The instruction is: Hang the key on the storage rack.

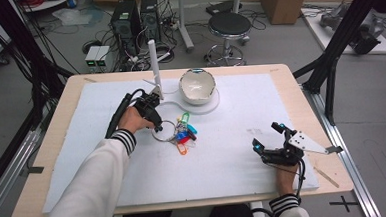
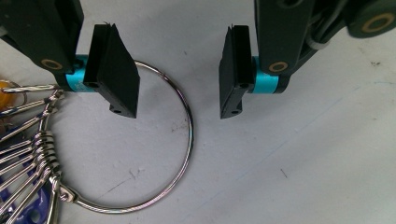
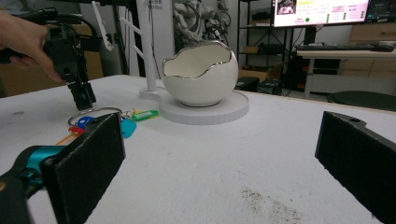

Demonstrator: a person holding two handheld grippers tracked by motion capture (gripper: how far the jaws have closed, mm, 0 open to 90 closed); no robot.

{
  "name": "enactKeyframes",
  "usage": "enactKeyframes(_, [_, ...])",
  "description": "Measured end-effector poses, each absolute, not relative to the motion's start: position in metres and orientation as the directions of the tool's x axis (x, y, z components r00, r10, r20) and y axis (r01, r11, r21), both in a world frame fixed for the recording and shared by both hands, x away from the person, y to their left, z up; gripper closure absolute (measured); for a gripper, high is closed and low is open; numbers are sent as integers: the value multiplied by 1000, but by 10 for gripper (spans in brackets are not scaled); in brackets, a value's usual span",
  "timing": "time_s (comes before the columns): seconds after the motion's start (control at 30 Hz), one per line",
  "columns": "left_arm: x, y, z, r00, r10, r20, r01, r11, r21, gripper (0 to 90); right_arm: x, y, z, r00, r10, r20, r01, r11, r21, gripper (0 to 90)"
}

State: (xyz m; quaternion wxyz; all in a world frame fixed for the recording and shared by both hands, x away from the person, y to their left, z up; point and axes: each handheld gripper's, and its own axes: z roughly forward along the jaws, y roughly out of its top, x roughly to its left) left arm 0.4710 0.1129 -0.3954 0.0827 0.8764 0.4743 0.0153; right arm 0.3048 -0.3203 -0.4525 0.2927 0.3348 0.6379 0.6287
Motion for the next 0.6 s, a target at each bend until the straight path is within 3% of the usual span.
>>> enactKeyframes(0.6, [475,111,-400,526,848,-59,846,-515,135,562,305,-320,-453,-605,795,49,60,-15,998,10])
